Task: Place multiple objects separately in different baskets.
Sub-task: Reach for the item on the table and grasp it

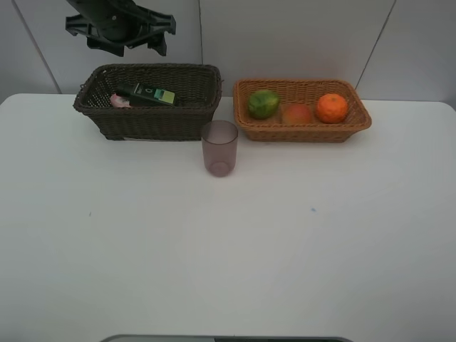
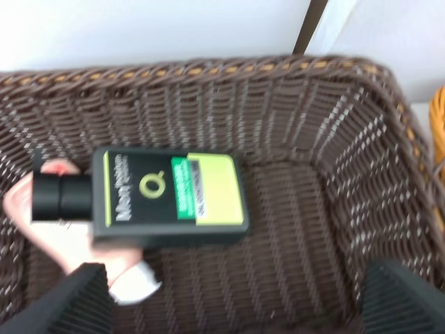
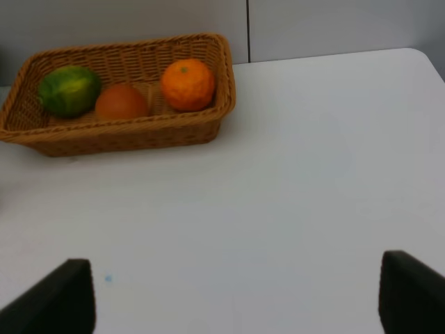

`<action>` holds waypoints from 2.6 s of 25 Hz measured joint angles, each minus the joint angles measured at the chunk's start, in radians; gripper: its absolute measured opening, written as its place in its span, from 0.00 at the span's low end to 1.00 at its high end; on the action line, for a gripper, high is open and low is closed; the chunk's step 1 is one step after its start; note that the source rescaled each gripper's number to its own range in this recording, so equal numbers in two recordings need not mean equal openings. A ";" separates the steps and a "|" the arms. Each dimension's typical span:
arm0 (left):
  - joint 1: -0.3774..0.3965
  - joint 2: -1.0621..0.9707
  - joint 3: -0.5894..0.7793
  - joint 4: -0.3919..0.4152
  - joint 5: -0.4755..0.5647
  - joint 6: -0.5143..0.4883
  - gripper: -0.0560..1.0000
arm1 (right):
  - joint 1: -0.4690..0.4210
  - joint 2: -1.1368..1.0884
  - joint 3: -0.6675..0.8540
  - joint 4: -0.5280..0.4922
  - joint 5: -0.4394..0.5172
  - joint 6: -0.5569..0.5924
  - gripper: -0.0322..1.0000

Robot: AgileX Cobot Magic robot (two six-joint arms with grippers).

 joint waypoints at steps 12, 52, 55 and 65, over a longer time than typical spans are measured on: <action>-0.064 -0.004 0.000 -0.160 0.255 0.010 0.93 | 0.000 0.000 0.000 0.000 0.000 0.000 0.72; -0.251 0.180 -0.103 -0.178 0.357 -0.325 0.94 | 0.000 0.000 0.000 0.000 0.000 0.000 0.72; -0.251 0.199 -0.103 -0.178 0.336 -0.351 0.94 | 0.000 0.000 0.000 0.000 0.000 0.000 0.72; -0.251 0.238 -0.103 -0.171 0.257 -0.365 0.94 | 0.000 0.000 0.000 0.000 0.000 0.000 0.72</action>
